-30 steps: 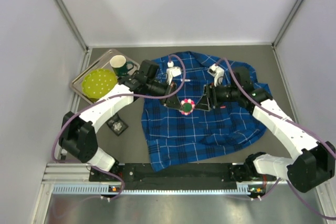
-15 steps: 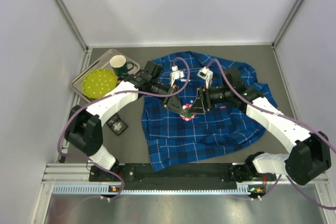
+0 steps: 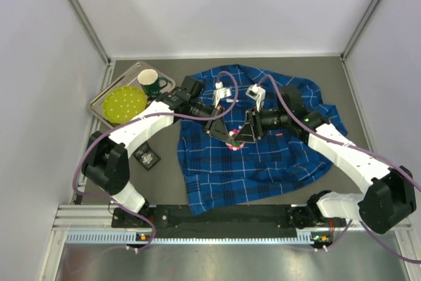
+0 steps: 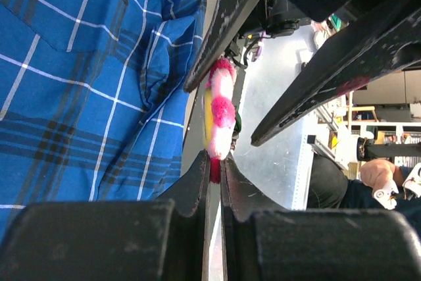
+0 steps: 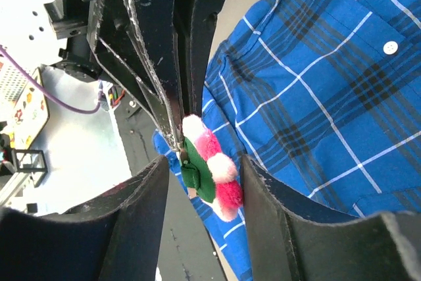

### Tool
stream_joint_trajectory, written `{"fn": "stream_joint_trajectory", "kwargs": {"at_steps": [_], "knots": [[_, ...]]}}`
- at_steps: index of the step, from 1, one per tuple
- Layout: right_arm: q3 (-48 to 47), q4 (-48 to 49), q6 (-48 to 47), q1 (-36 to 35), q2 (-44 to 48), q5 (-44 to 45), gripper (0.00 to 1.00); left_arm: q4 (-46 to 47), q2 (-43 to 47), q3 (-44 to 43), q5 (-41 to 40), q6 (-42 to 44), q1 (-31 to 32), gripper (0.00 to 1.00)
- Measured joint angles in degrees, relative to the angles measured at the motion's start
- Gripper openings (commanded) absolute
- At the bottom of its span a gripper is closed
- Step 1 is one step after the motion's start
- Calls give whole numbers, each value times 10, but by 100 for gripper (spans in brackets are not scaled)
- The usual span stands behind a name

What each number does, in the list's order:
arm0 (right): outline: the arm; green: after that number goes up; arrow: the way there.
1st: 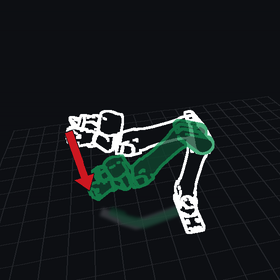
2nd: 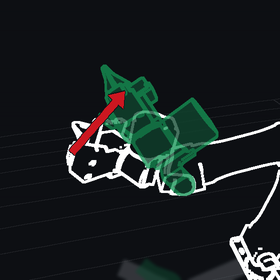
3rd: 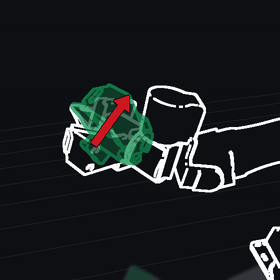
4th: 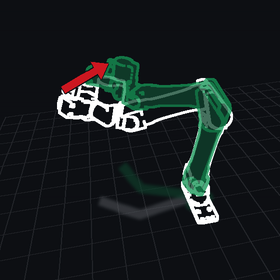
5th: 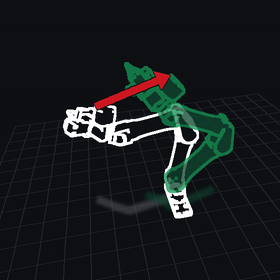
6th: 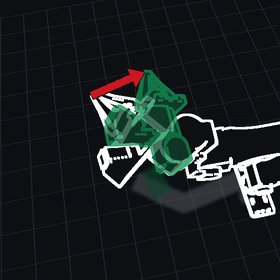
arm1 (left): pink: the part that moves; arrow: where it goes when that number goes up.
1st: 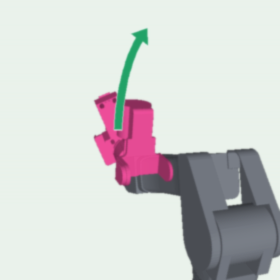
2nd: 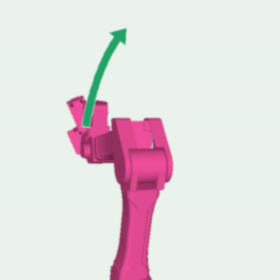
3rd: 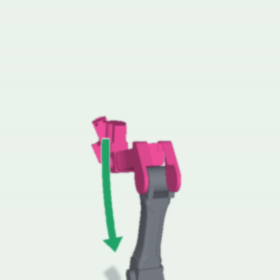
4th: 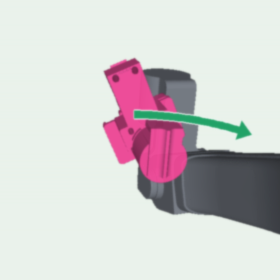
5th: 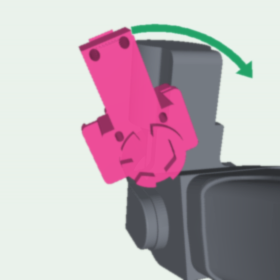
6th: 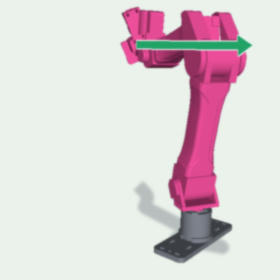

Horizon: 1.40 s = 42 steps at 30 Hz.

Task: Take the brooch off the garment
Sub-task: Pass from the left arm to the right

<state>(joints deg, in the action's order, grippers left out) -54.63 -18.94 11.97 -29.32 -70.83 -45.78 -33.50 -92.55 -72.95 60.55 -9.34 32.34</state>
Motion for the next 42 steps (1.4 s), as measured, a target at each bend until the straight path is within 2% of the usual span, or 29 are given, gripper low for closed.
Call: {"fn": "stream_joint_trajectory", "kwargs": {"at_steps": [4, 13, 17, 25, 28, 42], "knots": [[0, -5, -9, -10, 4, 17, 44, 0, 0, -10, -2, -3, 0, 0], [0, -21, -30, -35, 5, 68, 30, -5, 0, -14, -16, -5, -1, 0], [0, -21, -31, -37, 11, 85, 34, -6, 0, -15, -19, -2, -2, 0], [0, -26, -34, -39, 22, 105, 34, -11, 0, -19, -22, 8, -2, 0], [0, -29, -34, -39, 22, 107, 40, -19, 0, -20, -26, 17, -2, 0], [0, -34, -35, -36, 26, 111, 43, -57, 0, -20, -38, 31, -2, 0]]}}
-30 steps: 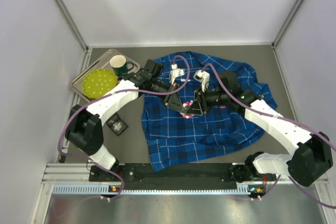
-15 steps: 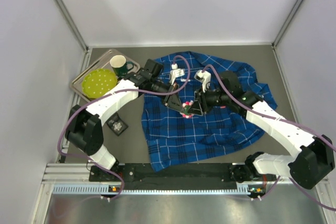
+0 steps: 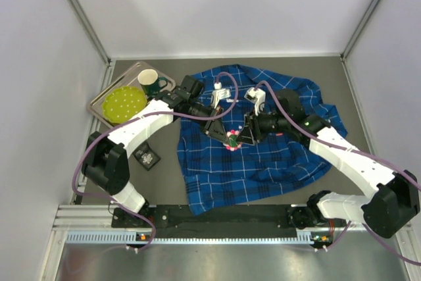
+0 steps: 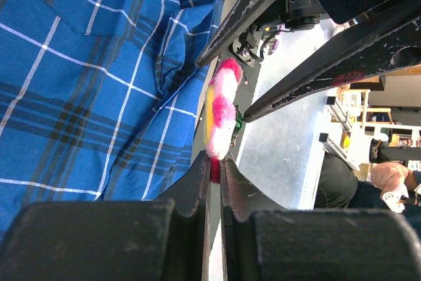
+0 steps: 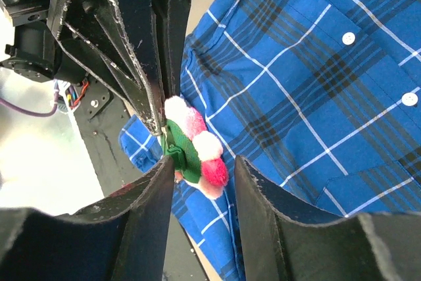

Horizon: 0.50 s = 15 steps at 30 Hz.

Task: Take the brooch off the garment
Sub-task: Pass from the left arm to the right

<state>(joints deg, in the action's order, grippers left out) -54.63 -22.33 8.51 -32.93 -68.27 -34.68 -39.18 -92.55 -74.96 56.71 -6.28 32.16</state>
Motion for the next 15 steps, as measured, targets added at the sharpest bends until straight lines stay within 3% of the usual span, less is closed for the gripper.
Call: {"fn": "stream_joint_trajectory", "kwargs": {"at_steps": [11, 15], "knots": [[0, 1, 0, -7, -12, -3, 43, -1, 0, -4, -2, -5, 0, 0], [0, 5, 0, -10, -19, -3, 33, -5, -3, -4, -7, -10, -1, 0]]}}
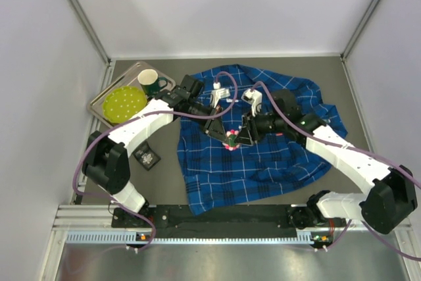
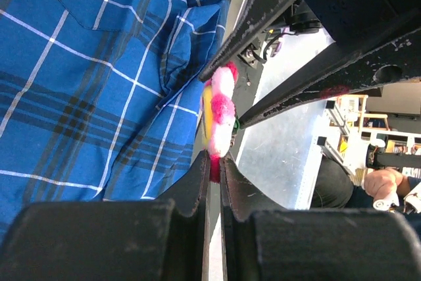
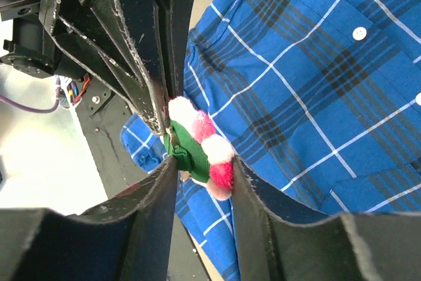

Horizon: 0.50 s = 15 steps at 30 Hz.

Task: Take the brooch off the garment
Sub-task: Pass from the left arm to the right

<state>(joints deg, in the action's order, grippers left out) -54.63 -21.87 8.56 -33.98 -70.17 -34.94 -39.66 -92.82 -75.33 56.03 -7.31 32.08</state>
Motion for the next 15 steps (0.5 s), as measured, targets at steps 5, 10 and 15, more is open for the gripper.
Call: {"fn": "stream_joint_trajectory", "kwargs": {"at_steps": [5, 10, 15], "knots": [[3, 13, 15, 1, -8, -7, 0, 0, 0, 0, -6, -17, -3, 8], [57, 90, 83, 3, -8, -24, 0, 16, 18, 28, -32, -43, -9, 30], [139, 213, 189, 4, -8, -62, 0, 99, 74, 79, -45, -92, -9, 31]]}}
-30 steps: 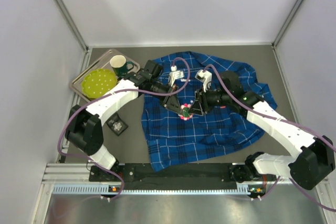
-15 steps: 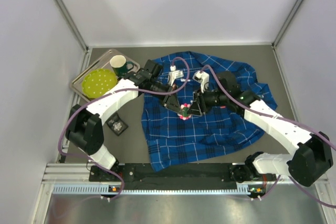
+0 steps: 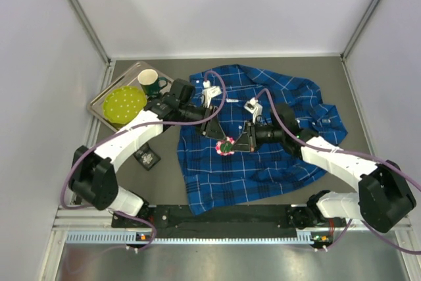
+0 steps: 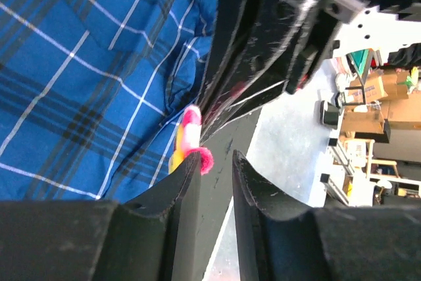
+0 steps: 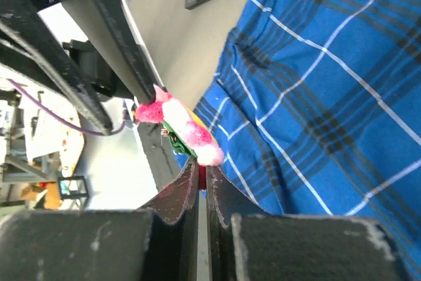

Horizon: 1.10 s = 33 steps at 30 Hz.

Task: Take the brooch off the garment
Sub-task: Pass from the left arm to the right, then pass from the right arm to the left

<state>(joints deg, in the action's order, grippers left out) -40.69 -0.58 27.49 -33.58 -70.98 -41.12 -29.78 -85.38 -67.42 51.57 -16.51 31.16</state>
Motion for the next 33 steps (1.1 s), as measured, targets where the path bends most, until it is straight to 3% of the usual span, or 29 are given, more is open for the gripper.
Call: {"fn": "stream_joint_trajectory", "kwargs": {"at_steps": [9, 12, 16, 17, 19, 24, 33], "knots": [[17, 112, 100, 8, 0, -32, 0, 119, 38, 45, 25, -73, 0, 38], [21, 124, 112, 16, 1, -37, 0, 126, 41, 49, 25, -80, -4, 48], [34, 133, 118, 27, 8, -44, 0, 129, 77, 56, -1, -91, -23, 53], [36, 133, 118, 28, 11, -47, 0, 134, 94, 58, -10, -95, -30, 62], [37, 135, 118, 30, 13, -54, 0, 151, 130, 65, -30, -108, -42, 68], [38, 140, 119, 30, 14, -63, 0, 164, 168, 68, -49, -121, -52, 74], [38, 149, 127, 33, 28, -70, 0, 207, 122, 159, 33, -182, -64, 66]]}}
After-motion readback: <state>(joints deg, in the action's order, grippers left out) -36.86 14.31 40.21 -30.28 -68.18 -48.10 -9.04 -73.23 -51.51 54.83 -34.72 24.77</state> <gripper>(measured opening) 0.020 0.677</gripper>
